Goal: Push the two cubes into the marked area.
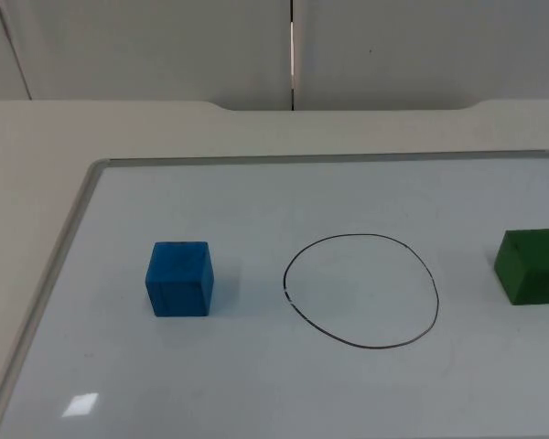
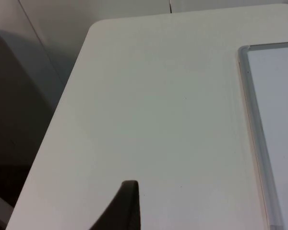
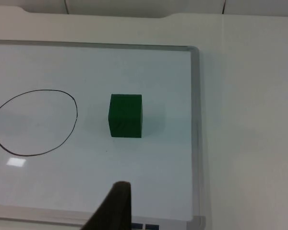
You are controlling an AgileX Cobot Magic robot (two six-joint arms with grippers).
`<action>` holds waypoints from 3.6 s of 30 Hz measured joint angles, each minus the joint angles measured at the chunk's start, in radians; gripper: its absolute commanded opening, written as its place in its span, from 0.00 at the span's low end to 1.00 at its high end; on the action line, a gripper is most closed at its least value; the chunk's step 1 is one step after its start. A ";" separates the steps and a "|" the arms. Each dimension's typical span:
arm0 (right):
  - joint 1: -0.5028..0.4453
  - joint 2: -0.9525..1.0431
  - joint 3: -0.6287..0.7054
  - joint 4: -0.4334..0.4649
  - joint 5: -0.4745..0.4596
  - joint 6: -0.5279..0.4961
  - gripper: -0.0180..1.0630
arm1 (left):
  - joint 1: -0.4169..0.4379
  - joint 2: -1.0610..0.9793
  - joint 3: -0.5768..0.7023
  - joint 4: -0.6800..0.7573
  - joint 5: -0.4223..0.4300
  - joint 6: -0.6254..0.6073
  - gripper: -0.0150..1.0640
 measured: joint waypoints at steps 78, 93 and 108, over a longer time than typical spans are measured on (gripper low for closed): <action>0.000 0.000 0.000 0.002 0.000 -0.002 0.99 | 0.000 0.427 -0.029 -0.442 -0.242 0.259 0.80; 0.000 0.000 0.000 0.004 0.000 -0.002 0.99 | 0.000 0.686 -0.029 -0.991 -0.324 0.710 0.32; 0.000 0.000 0.000 0.004 0.000 -0.002 0.99 | -0.096 1.066 -0.029 -1.489 -0.403 1.152 0.01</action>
